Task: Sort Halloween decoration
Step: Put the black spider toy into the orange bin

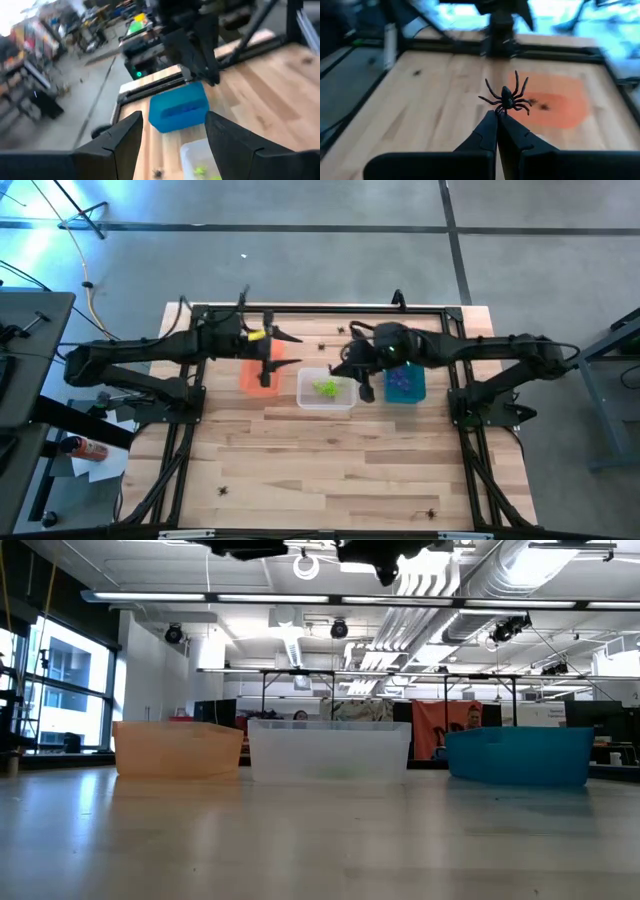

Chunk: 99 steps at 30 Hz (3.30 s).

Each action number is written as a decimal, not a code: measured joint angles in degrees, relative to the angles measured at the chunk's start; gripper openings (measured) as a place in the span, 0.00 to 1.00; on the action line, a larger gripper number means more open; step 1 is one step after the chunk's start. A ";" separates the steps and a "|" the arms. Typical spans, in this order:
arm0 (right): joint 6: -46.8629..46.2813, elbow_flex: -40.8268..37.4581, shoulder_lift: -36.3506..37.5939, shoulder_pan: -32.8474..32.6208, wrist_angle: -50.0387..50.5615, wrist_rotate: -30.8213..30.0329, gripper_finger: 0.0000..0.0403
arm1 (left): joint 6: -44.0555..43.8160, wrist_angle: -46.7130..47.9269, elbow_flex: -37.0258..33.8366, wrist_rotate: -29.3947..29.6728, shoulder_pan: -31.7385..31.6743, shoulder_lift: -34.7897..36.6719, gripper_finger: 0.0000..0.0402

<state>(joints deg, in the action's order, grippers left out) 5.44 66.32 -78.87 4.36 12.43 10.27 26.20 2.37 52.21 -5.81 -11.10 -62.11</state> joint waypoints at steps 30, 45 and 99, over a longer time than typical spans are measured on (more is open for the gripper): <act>3.78 16.85 -10.91 4.11 15.64 15.84 0.00 | 33.72 2.85 5.37 0.88 6.42 -10.77 0.50; 1.97 16.79 -10.91 4.11 17.78 15.85 0.00 | 33.97 -1.29 5.37 0.73 8.14 -11.49 0.39; -6.60 28.65 -8.64 10.65 51.49 -2.84 0.67 | -4.12 23.65 0.14 16.93 4.22 -1.21 0.00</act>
<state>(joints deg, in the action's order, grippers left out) -1.16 94.97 -87.52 15.00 63.92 7.43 22.08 26.02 52.35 11.12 -6.88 -63.32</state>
